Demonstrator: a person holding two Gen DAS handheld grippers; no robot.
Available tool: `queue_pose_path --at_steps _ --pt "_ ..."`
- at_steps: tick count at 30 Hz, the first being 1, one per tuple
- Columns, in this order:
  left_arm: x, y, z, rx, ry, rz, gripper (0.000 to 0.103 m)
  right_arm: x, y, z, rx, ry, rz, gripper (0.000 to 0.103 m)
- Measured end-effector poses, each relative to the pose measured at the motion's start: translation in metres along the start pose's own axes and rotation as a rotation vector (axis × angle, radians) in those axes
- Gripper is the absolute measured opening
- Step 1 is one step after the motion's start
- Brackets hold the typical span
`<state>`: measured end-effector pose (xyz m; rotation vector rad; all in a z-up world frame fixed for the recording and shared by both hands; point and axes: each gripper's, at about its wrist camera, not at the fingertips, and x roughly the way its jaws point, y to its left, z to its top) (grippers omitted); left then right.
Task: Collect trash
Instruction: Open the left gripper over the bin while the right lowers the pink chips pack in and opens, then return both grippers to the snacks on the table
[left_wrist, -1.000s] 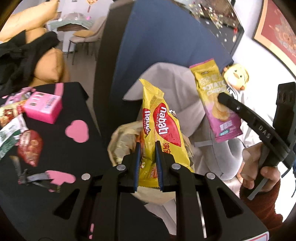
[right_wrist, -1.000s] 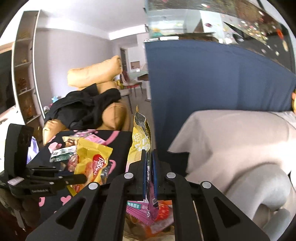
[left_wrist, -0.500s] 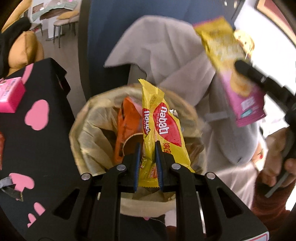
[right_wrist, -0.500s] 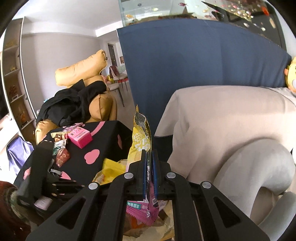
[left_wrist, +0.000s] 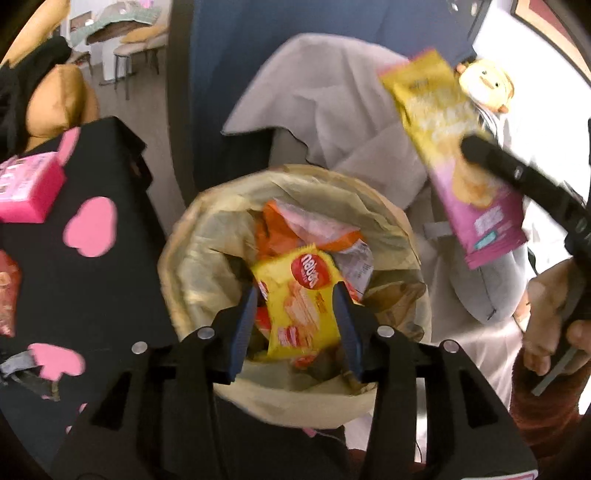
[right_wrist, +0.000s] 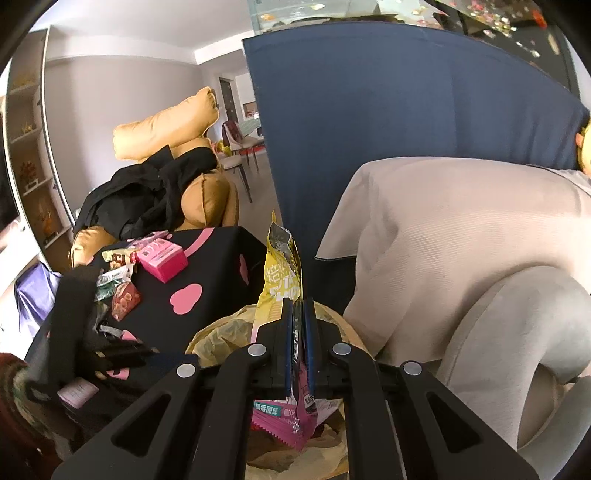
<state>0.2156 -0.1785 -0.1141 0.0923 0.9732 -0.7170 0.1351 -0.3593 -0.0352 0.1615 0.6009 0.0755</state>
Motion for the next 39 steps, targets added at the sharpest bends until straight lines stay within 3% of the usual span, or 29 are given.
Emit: queue_pose_path --at_steps 7,12,14,19,27,29,31,32,35,39 --pt "-0.054 0.048 -0.011 -0.126 -0.089 0.08 0.046 0.04 0.022 -0.021 0.002 0.108 0.068 0.008" --pt "-0.086 0.077 -0.035 -0.146 -0.145 0.245 0.047 0.092 0.039 -0.054 -0.007 0.244 0.081 0.008" --pt "-0.093 0.084 -0.042 -0.155 -0.154 0.274 0.047 0.112 0.046 -0.068 -0.024 0.302 0.065 0.008" --pt "-0.108 0.106 -0.054 -0.204 -0.162 0.278 0.049 0.13 0.049 -0.083 -0.033 0.375 0.024 0.008" --pt "-0.124 0.129 -0.066 -0.272 -0.194 0.26 0.052 0.108 0.037 -0.073 0.049 0.361 0.042 0.009" --pt "-0.132 0.139 -0.073 -0.292 -0.205 0.266 0.053 0.101 0.034 -0.07 0.063 0.348 0.048 0.018" --pt "-0.139 0.148 -0.079 -0.308 -0.213 0.274 0.053 0.093 0.033 -0.065 0.059 0.32 0.03 0.056" --pt "-0.143 0.154 -0.084 -0.321 -0.218 0.281 0.053 0.088 0.033 -0.062 0.052 0.297 0.027 0.061" --pt "-0.157 0.177 -0.098 -0.375 -0.238 0.309 0.053 0.075 0.038 -0.053 0.026 0.249 0.01 0.061" --pt "-0.178 0.207 -0.119 -0.448 -0.273 0.365 0.053 0.063 0.054 -0.042 0.012 0.23 0.072 0.061"
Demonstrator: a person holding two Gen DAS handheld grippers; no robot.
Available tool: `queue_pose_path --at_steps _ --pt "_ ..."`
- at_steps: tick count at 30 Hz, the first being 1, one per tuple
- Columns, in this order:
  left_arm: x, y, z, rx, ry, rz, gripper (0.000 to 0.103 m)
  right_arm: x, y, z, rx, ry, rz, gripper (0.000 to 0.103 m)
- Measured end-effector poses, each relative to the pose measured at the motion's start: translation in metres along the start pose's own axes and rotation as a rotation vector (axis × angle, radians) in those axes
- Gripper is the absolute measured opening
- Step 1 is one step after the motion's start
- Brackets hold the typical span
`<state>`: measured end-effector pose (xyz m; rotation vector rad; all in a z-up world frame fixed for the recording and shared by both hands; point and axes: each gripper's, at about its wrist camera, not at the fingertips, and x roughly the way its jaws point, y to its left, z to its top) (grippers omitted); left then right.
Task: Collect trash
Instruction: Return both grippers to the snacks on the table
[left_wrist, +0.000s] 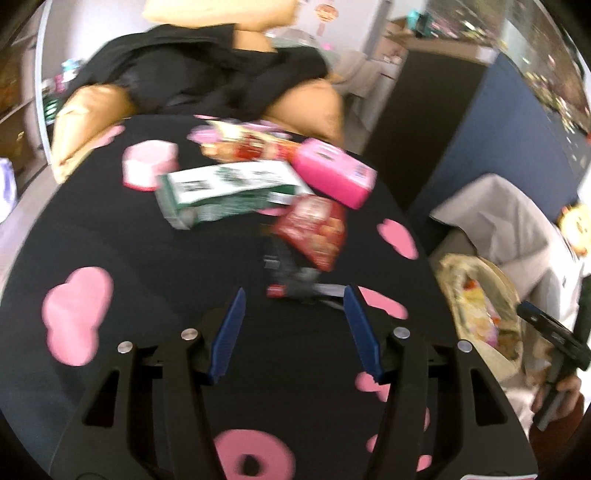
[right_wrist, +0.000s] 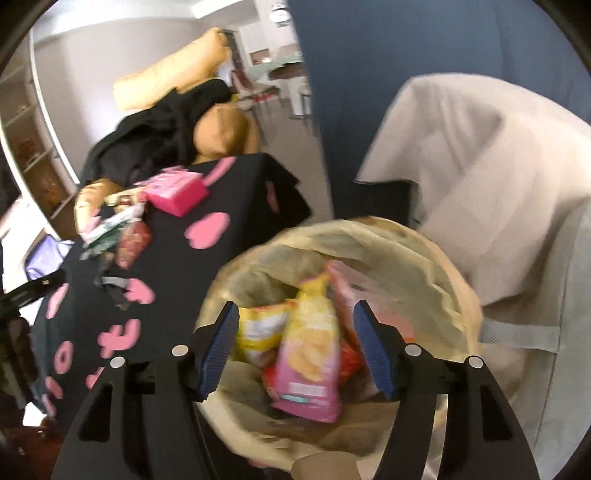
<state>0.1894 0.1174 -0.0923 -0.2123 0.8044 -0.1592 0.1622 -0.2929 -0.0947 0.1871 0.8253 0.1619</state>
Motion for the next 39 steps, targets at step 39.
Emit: queue_pose_path --at_steps 39 --pt "-0.016 0.113 -0.018 -0.11 0.022 -0.012 0.054 0.194 0.254 0.06 -0.453 0.14 0.171 0.056"
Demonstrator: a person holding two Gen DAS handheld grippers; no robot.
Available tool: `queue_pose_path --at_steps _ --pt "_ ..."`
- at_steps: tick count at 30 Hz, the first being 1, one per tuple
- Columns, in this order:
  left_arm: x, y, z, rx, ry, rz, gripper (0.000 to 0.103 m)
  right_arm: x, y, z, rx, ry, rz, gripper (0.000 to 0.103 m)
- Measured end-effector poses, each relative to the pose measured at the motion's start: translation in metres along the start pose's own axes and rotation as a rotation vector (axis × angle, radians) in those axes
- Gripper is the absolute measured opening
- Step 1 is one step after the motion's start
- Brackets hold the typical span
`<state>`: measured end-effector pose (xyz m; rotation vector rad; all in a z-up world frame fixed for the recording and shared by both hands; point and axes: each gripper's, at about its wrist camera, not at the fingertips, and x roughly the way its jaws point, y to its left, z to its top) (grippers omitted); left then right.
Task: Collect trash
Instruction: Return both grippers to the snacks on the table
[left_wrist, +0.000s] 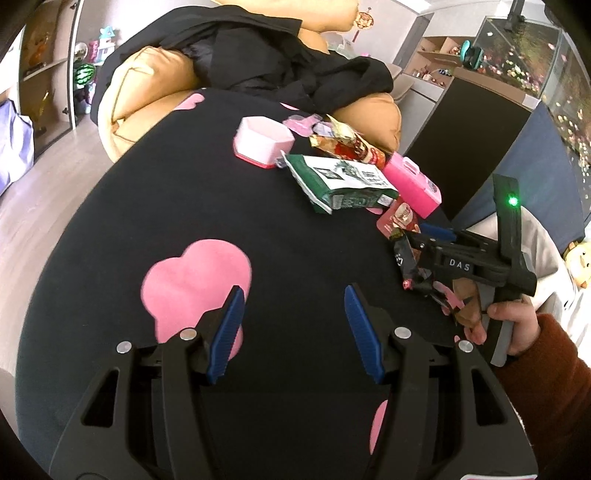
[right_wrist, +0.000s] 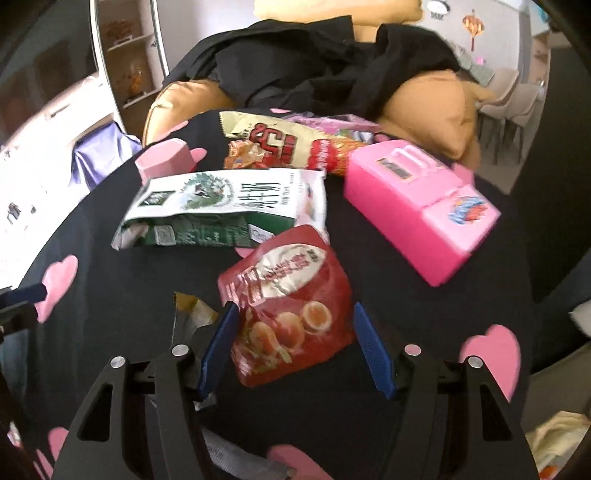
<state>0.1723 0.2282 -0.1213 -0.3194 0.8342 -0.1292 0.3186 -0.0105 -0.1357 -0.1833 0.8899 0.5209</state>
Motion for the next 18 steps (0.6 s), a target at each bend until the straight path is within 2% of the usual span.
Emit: queue_pose_path --at_steps 1,2,9,14,18 --pt "0.002 -0.003 0.0 0.0 0.006 -0.005 0.054 -0.002 -0.002 -0.003 -0.002 0.012 -0.022 0.05" --pt "0.004 -0.006 0.0 0.001 0.013 -0.012 0.054 -0.003 -0.005 -0.006 0.004 0.03 -0.025 0.049" --pt "0.018 -0.044 0.0 0.064 0.048 -0.056 0.054 -0.019 -0.052 -0.03 0.139 0.027 -0.068 0.049" --pt "0.039 -0.085 0.002 0.153 0.061 -0.106 0.054 -0.039 -0.074 -0.037 0.212 -0.034 -0.053 0.049" --pt "0.064 -0.115 0.004 0.239 0.078 -0.072 0.054 -0.059 -0.083 -0.034 0.225 -0.091 -0.073 0.049"
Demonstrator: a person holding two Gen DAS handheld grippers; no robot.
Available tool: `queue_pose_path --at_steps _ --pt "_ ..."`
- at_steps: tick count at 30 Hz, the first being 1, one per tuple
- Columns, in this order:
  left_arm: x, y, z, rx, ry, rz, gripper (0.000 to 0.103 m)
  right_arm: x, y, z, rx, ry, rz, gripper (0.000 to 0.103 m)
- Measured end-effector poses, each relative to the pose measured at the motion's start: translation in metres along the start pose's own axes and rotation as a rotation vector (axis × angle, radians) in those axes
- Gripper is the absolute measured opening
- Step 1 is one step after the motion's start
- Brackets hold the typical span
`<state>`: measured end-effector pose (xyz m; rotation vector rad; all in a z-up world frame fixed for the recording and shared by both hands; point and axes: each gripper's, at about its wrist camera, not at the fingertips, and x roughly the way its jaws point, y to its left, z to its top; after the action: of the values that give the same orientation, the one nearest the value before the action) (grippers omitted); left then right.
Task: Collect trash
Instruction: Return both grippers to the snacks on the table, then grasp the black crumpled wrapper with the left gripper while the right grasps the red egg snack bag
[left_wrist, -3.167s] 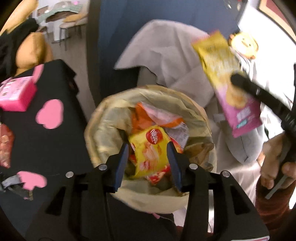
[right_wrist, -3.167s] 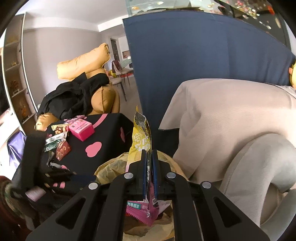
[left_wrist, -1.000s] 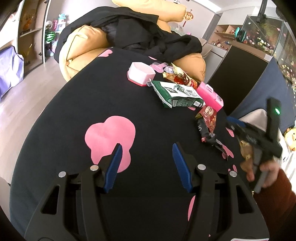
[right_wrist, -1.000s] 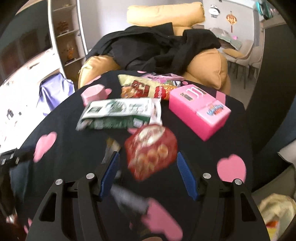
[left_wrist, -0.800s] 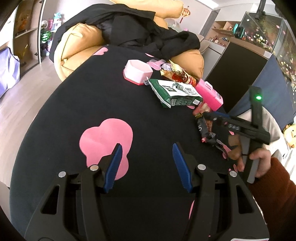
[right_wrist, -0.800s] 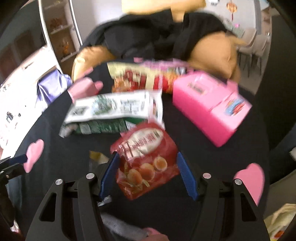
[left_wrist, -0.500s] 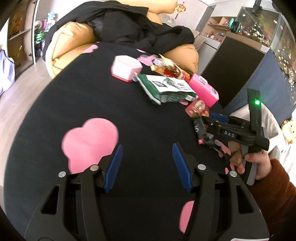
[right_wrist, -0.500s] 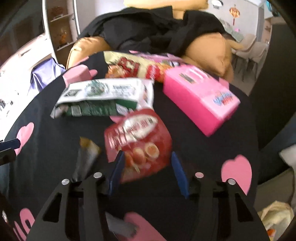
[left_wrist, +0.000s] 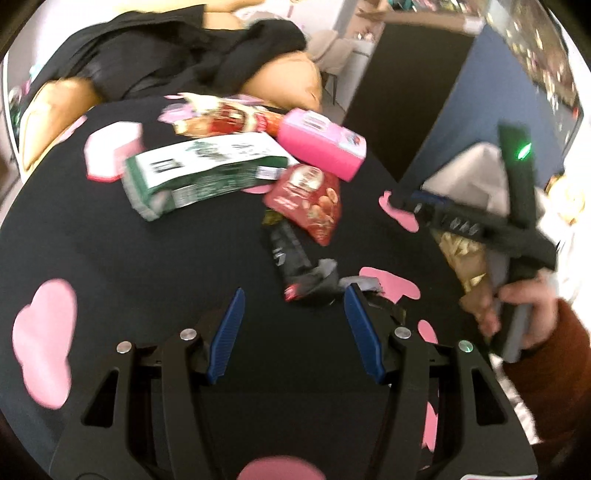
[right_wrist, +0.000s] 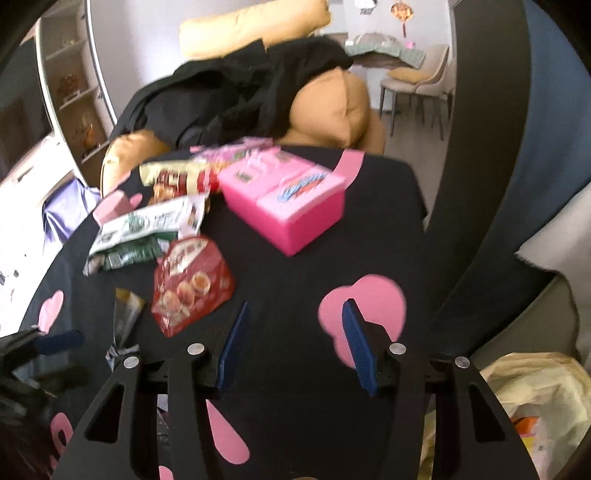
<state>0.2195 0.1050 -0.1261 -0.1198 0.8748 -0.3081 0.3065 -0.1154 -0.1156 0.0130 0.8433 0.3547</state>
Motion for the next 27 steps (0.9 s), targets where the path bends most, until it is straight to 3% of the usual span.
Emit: queue_pose_path --at_steps 3,5,6,10,17,19,23,27 --pt "0.021 -0.015 0.008 0.05 0.028 0.051 0.054 -0.01 -0.003 0.006 0.006 -0.035 -0.012 0.049" --pt "0.033 -0.02 0.01 0.062 0.063 0.049 0.047 -0.011 -0.004 0.01 0.02 -0.044 -0.008 0.049" --pt "0.034 -0.021 0.011 0.066 0.054 0.061 0.037 -0.012 -0.005 0.011 0.029 -0.037 0.01 0.049" --pt "0.011 0.0 0.009 -0.002 0.019 0.032 0.031 -0.002 0.014 0.013 0.006 -0.006 0.088 0.049" --pt "-0.036 0.059 -0.009 -0.12 -0.04 0.089 0.031 0.031 0.07 0.016 -0.09 0.004 0.135 0.049" --pt "-0.044 0.075 -0.017 -0.158 -0.052 0.098 0.031 0.041 0.081 0.021 -0.101 0.003 0.11 0.051" --pt "-0.049 0.092 -0.023 -0.208 -0.057 0.098 0.031 0.062 0.093 0.022 -0.131 0.061 0.06 0.056" --pt "-0.05 0.101 -0.028 -0.237 -0.055 0.086 0.031 0.073 0.091 0.022 -0.112 0.096 0.063 0.063"
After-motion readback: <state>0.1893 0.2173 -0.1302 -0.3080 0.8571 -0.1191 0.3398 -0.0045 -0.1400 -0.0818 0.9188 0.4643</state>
